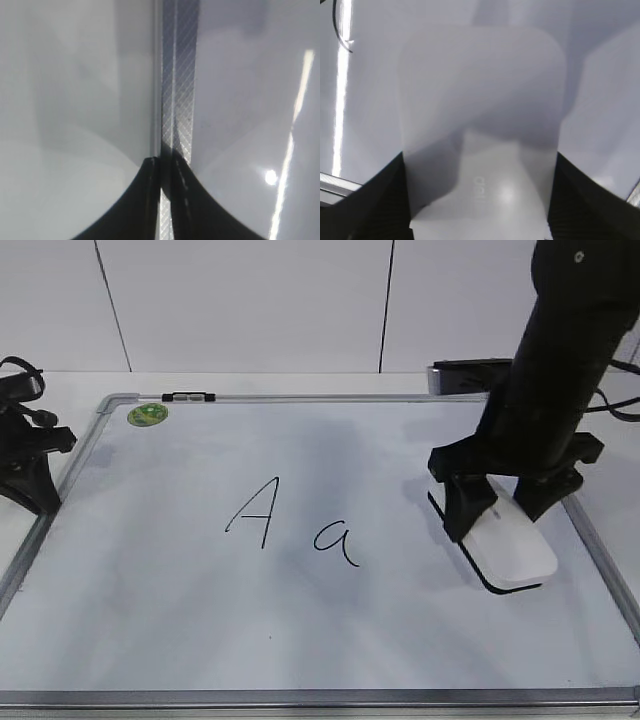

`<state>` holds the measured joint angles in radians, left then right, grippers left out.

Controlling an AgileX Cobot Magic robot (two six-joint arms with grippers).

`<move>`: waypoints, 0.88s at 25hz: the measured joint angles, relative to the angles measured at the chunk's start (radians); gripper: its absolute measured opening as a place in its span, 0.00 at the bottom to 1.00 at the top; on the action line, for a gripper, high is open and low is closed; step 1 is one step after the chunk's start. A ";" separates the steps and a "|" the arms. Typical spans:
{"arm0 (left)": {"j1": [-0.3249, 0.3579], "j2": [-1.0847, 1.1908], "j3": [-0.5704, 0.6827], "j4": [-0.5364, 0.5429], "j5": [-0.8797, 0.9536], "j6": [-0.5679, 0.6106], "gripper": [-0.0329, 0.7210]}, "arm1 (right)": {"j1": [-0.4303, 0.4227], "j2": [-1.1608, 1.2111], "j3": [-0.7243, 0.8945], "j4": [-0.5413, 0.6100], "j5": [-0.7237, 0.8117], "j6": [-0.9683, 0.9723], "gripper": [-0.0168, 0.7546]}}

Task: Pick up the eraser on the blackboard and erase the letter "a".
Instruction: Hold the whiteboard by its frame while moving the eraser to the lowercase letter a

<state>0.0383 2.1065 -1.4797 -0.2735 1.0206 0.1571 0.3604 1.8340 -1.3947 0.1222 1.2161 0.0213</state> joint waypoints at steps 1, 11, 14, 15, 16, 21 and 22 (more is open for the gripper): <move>0.000 0.000 -0.001 -0.001 0.000 0.000 0.06 | 0.013 0.007 -0.014 -0.004 0.000 -0.002 0.72; 0.000 0.002 -0.003 -0.005 0.002 0.000 0.06 | 0.110 0.023 -0.160 0.003 0.002 -0.098 0.72; 0.000 0.002 -0.003 -0.005 0.002 0.000 0.06 | 0.111 0.041 -0.169 0.020 0.002 -0.108 0.72; 0.000 0.002 -0.003 -0.005 0.002 0.000 0.06 | 0.111 0.051 -0.172 0.026 0.004 -0.109 0.72; 0.000 0.002 -0.003 -0.005 0.002 0.000 0.06 | 0.111 0.066 -0.177 0.033 0.004 -0.111 0.72; 0.000 0.002 -0.003 -0.005 0.002 0.000 0.06 | 0.113 0.134 -0.183 0.041 0.004 -0.114 0.72; 0.000 0.002 -0.003 -0.005 0.002 0.000 0.06 | 0.113 0.145 -0.188 0.041 0.004 -0.114 0.72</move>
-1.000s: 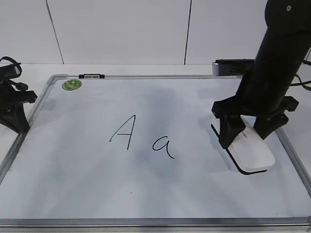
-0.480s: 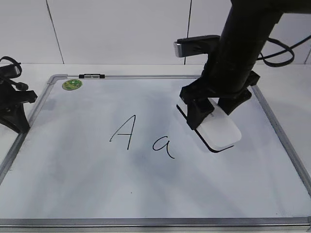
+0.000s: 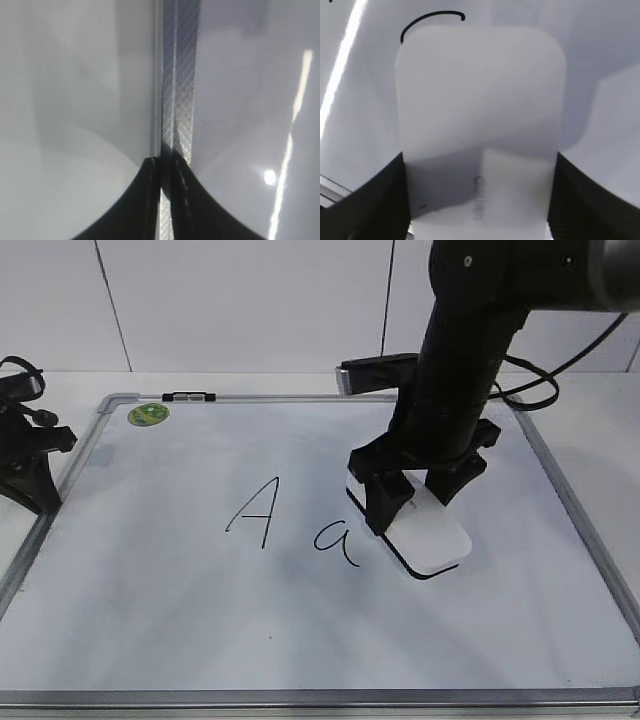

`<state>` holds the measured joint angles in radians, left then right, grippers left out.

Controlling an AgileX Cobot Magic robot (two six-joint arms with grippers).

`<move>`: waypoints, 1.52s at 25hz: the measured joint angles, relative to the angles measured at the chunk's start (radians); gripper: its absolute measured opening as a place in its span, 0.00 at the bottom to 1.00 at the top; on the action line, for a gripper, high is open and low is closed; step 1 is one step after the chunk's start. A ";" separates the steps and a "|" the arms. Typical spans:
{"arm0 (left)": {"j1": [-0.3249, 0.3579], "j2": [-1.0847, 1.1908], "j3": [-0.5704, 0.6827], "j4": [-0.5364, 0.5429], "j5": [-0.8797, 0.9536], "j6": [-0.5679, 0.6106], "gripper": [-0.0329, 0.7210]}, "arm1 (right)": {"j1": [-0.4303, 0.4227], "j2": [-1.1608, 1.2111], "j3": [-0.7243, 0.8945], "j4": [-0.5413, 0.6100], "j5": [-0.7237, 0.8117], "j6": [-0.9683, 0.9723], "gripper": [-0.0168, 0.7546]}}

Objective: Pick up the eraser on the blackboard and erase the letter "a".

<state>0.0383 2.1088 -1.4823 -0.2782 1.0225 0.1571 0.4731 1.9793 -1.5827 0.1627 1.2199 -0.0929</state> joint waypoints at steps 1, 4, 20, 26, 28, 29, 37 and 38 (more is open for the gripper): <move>0.000 0.000 0.000 0.000 0.000 0.000 0.06 | 0.000 0.011 -0.009 0.000 0.000 0.000 0.72; 0.000 0.000 0.000 -0.001 0.000 0.000 0.06 | 0.000 0.044 -0.050 0.000 0.000 0.002 0.72; 0.000 0.000 -0.001 -0.002 0.002 0.000 0.06 | 0.002 0.173 -0.133 0.000 0.000 0.017 0.72; 0.000 0.002 -0.002 -0.002 0.004 0.000 0.06 | 0.002 0.209 -0.147 0.000 0.002 0.036 0.72; 0.000 0.002 -0.002 -0.002 0.002 0.000 0.06 | 0.002 0.214 -0.151 0.000 0.004 0.041 0.72; 0.000 0.002 -0.002 -0.002 0.002 0.000 0.06 | 0.002 0.215 -0.153 0.002 0.009 0.041 0.72; 0.000 0.002 -0.002 -0.005 0.002 0.000 0.06 | 0.071 0.221 -0.159 -0.040 0.012 0.053 0.72; 0.000 0.002 -0.002 -0.007 0.002 0.000 0.06 | 0.089 0.222 -0.159 -0.040 0.009 0.053 0.72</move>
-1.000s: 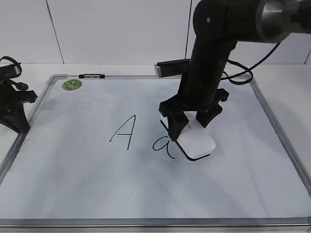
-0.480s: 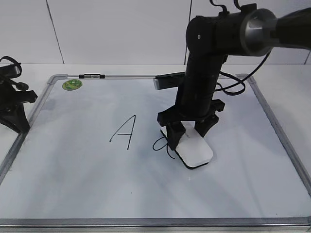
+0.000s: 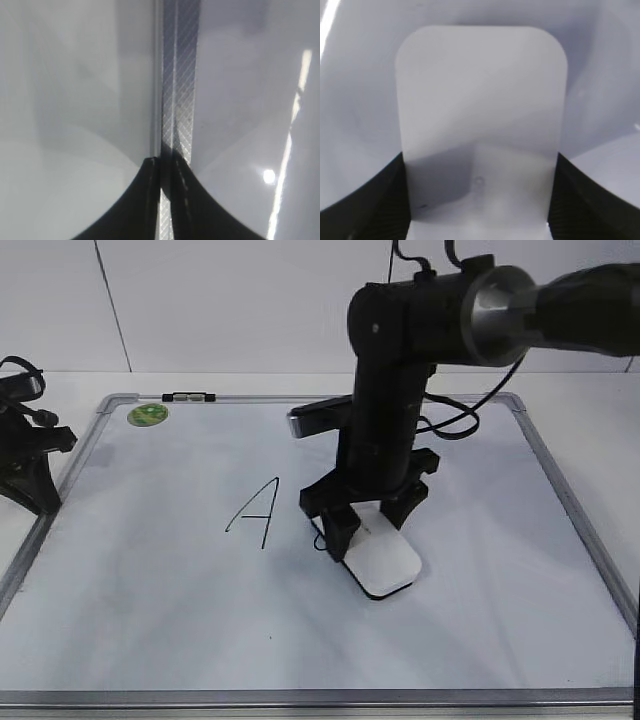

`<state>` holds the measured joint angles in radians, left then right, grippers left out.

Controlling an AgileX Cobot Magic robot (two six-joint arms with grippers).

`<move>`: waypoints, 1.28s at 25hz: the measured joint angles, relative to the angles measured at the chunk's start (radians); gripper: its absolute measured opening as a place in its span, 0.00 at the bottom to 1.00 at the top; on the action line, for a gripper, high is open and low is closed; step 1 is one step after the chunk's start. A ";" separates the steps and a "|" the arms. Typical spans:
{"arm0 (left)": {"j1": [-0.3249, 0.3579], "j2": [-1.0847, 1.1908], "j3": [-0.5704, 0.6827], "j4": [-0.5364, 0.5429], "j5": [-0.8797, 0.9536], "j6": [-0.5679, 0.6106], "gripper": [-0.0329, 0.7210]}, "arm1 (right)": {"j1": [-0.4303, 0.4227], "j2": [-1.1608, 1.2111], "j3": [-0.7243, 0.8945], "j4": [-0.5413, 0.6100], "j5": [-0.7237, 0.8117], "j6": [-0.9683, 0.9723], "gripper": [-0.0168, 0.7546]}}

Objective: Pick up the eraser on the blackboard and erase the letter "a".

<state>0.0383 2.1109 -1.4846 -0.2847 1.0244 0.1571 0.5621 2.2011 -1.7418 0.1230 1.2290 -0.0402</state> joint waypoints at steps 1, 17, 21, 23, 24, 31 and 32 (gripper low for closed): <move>0.000 0.000 0.000 0.000 0.000 0.000 0.06 | 0.018 0.002 0.000 0.000 0.000 0.000 0.72; 0.000 0.000 0.000 -0.005 0.000 0.000 0.06 | 0.096 0.007 -0.006 -0.087 -0.002 0.105 0.72; 0.000 0.000 0.000 -0.006 0.000 0.002 0.06 | 0.089 0.008 -0.006 -0.089 -0.002 0.123 0.72; 0.000 0.000 0.000 -0.007 0.000 0.002 0.06 | 0.085 0.008 -0.006 -0.086 -0.002 0.129 0.72; 0.000 0.000 0.000 -0.007 0.000 0.002 0.06 | 0.081 0.008 -0.006 -0.087 -0.002 0.132 0.72; 0.000 0.004 -0.003 -0.003 0.004 0.002 0.06 | 0.039 0.008 -0.006 -0.080 -0.004 0.149 0.72; 0.000 0.004 -0.003 -0.003 0.006 0.002 0.06 | 0.031 0.008 -0.006 -0.080 -0.004 0.152 0.72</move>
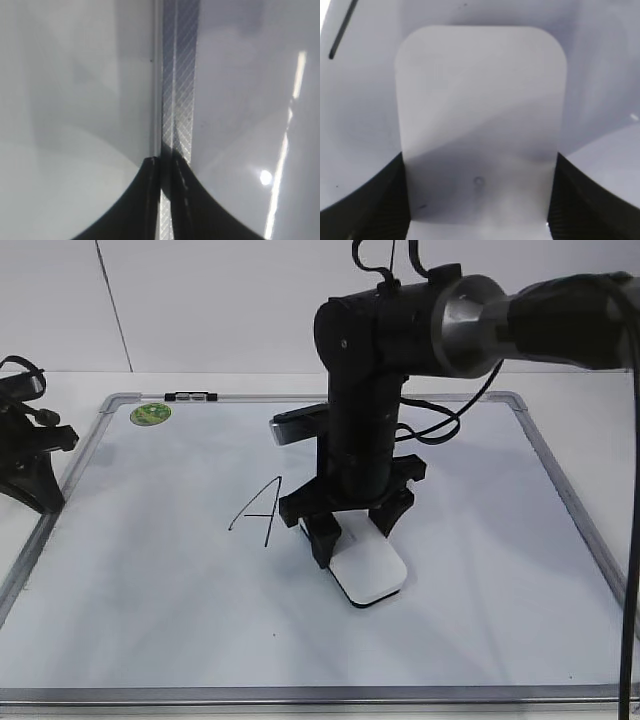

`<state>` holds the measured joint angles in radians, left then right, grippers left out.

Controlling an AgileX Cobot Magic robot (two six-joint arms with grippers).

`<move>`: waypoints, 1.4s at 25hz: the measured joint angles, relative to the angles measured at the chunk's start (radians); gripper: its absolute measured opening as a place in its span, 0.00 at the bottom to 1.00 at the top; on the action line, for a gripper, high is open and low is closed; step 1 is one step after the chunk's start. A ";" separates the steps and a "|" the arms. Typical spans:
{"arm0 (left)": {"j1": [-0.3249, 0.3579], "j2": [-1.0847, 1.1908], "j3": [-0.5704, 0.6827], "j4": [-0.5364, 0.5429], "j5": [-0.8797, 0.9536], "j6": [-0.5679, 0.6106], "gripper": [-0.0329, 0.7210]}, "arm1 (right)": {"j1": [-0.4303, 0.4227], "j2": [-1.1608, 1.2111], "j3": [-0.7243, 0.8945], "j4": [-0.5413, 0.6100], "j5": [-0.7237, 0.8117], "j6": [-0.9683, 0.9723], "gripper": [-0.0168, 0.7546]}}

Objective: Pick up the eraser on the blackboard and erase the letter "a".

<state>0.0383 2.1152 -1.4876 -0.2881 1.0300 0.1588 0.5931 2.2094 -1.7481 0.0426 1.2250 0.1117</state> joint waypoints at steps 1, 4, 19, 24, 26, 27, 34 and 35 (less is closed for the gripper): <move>0.000 0.000 -0.002 0.002 0.002 0.000 0.06 | -0.005 0.000 0.000 -0.002 0.000 0.001 0.72; 0.000 0.000 -0.002 0.004 0.004 0.000 0.06 | -0.016 -0.004 0.000 -0.009 -0.002 0.001 0.72; 0.000 0.000 -0.002 0.010 0.010 0.000 0.06 | -0.103 -0.008 0.003 -0.029 -0.006 0.010 0.72; 0.000 0.000 -0.002 0.010 0.012 0.000 0.06 | -0.038 -0.010 0.003 -0.074 -0.006 0.008 0.72; 0.000 0.000 -0.002 0.010 0.012 0.000 0.06 | 0.001 -0.010 0.004 -0.074 -0.006 0.006 0.72; 0.000 0.000 -0.002 0.010 0.012 0.000 0.06 | 0.021 -0.010 0.004 -0.074 -0.006 0.006 0.72; 0.000 0.000 -0.002 0.010 0.012 0.000 0.06 | 0.072 -0.010 0.006 -0.057 -0.006 0.002 0.72; 0.000 0.000 -0.002 0.010 0.012 0.000 0.06 | 0.072 -0.010 0.006 -0.056 -0.006 0.002 0.72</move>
<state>0.0383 2.1152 -1.4898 -0.2786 1.0424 0.1588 0.6652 2.1997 -1.7425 -0.0139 1.2191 0.1137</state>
